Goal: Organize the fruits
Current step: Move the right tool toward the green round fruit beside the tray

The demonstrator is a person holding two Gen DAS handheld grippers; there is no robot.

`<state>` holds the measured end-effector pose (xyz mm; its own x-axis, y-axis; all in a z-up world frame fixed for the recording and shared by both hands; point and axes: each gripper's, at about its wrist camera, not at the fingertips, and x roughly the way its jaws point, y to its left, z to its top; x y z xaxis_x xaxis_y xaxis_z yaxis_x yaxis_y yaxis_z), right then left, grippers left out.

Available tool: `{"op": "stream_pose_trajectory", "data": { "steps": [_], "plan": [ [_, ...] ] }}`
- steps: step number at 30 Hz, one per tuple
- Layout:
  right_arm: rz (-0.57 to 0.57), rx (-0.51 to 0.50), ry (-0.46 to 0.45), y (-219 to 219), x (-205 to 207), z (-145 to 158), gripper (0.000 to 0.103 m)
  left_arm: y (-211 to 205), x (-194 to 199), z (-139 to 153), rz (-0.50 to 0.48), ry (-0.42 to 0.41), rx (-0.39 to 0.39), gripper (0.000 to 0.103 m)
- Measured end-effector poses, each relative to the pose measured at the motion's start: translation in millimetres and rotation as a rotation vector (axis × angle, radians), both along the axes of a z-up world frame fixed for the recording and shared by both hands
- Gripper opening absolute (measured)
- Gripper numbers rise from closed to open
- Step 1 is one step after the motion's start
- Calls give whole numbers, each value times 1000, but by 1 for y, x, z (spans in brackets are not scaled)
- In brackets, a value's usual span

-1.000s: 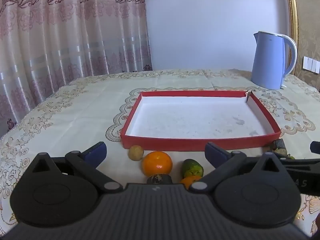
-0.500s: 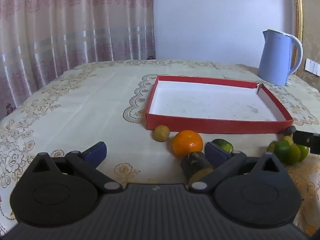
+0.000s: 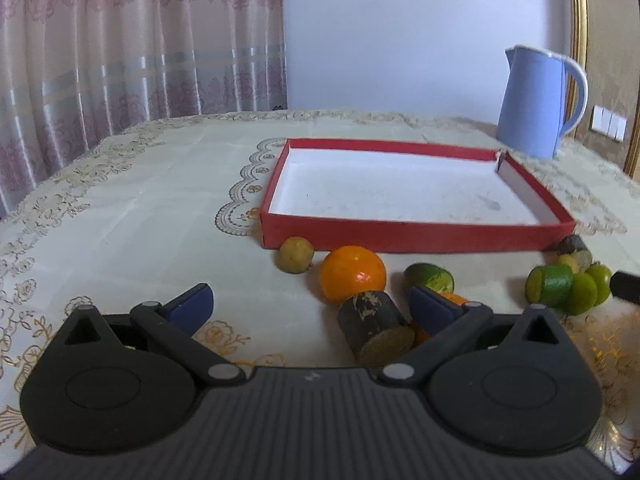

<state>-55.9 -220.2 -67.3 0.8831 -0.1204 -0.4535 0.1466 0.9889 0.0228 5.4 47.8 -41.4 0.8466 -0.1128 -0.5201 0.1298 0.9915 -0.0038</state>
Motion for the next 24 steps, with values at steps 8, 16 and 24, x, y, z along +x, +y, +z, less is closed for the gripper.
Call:
{"op": "stream_pose_trajectory", "data": {
  "steps": [8,16,24],
  "plan": [
    [-21,-19,-17,-5,7,1,97,13,7,-2,26,-2,-32,103],
    [18,40,63,-14,20,-11,74,20,9,-3,2,-21,-75,103],
    [73,12,63,-5,27,-7,53,29,14,0,22,-53,-91,103]
  ]
}}
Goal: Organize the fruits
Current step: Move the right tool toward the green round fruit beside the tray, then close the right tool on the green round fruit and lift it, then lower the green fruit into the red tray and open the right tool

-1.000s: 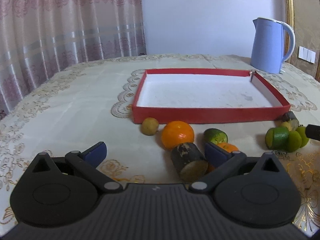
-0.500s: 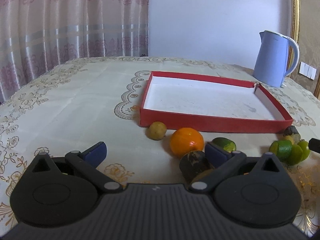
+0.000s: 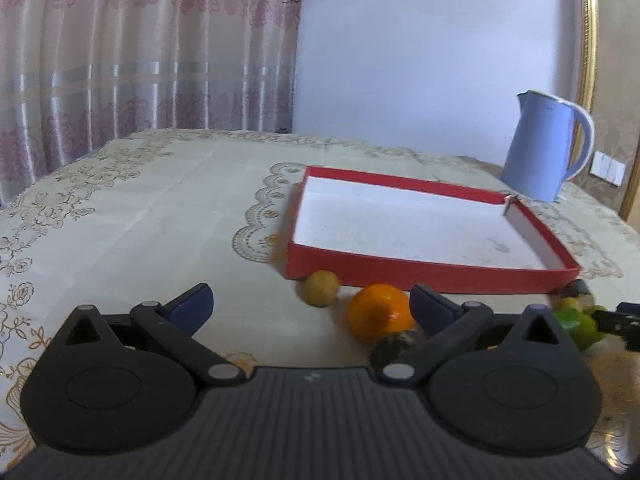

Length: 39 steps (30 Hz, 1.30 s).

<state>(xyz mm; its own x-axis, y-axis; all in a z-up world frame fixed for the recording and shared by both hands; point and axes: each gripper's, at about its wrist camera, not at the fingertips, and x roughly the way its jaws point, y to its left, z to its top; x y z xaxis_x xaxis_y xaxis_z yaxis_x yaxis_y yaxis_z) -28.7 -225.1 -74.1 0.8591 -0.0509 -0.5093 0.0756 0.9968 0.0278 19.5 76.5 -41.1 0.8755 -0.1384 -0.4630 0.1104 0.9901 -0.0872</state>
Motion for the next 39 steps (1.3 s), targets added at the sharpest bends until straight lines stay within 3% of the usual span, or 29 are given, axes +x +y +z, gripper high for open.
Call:
{"op": "stream_pose_trajectory", "data": {
  "steps": [4,7,20,29,33,39],
  "plan": [
    [24,17,20,1,5,1,46,5,8,-8,4,42,-30,103],
    [56,27,34,0,6,3,37,7,8,-8,3,25,-34,103],
    [85,107,36,-9,1,2,32,-4,5,-9,-8,0,30,103],
    [93,-21,-96,-1,-4,31,32,-2,5,-10,-7,3,31,103],
    [101,-73,-132,5,21,41,32,-1,6,-10,-8,5,30,103],
    [99,-114,-102,10,78,38,32,1,8,-11,-13,17,14,103]
  ]
}}
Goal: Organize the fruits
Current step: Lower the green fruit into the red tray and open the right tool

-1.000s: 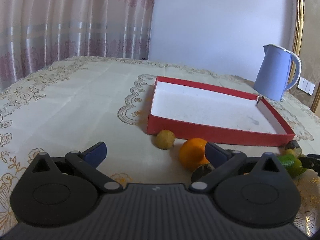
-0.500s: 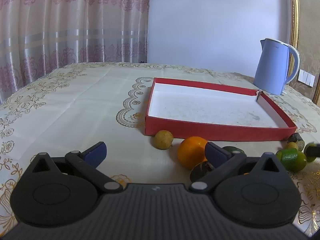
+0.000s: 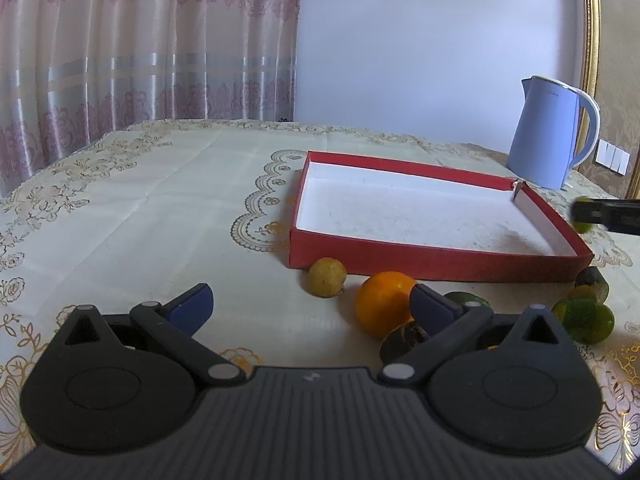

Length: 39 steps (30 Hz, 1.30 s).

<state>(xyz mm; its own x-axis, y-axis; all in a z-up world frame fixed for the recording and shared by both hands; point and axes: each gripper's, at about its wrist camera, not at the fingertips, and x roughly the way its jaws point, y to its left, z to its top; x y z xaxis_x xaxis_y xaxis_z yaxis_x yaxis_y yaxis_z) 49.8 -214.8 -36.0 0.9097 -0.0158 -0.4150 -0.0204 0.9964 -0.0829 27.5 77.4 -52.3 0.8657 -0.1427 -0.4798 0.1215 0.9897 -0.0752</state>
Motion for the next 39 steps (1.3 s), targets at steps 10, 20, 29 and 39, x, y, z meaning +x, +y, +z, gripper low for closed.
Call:
{"op": "stream_pose_trajectory", "data": {
  "steps": [10,20,29,39],
  "plan": [
    [-2,-3,138,5,58,-29,32,-1,1,-2,-1,3,8,103],
    [-19,84,-3,-9,13,-5,59,-1,2,-2,0,8,4,103],
    [-209,125,-114,-52,-46,-20,68,-3,-5,0,-11,-1,9,103],
    [-205,160,-114,-57,-53,-34,68,-34,-40,17,-116,-23,10,103]
  ]
}}
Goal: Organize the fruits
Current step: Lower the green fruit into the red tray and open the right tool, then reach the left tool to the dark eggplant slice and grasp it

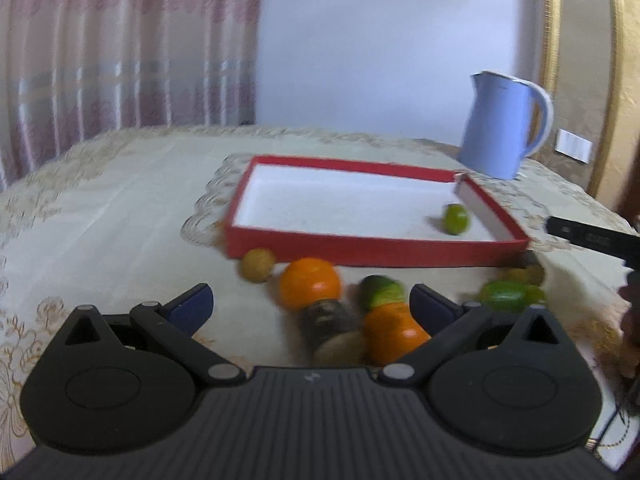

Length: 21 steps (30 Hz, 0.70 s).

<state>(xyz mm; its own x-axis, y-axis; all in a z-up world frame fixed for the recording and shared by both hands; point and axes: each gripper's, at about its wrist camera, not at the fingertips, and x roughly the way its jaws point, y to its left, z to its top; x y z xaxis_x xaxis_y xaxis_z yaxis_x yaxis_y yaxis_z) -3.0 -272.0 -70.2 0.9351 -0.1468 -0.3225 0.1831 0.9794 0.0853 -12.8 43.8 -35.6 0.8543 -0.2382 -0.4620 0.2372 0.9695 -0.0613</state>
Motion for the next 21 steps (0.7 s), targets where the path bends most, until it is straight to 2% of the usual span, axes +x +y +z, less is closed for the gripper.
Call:
{"op": "stream_pose_trajectory", "data": {
  "steps": [4,8,15,18,21],
  "plan": [
    [4,15,5,-2,0,-2,68,-15,-5,0,-22,-24,52,103],
    [1,35,4,-5,0,-2,68,-17,-3,-4,-21,-17,73,103],
    [-14,58,0,-9,-1,-3,72,12,1,-4,67,15,44,103],
    [-19,58,-7,-9,-1,-2,72,10,6,-10,70,59,42,103],
    [-22,58,-10,-9,-2,-2,72,7,7,-10,85,55,37,103]
  ]
}}
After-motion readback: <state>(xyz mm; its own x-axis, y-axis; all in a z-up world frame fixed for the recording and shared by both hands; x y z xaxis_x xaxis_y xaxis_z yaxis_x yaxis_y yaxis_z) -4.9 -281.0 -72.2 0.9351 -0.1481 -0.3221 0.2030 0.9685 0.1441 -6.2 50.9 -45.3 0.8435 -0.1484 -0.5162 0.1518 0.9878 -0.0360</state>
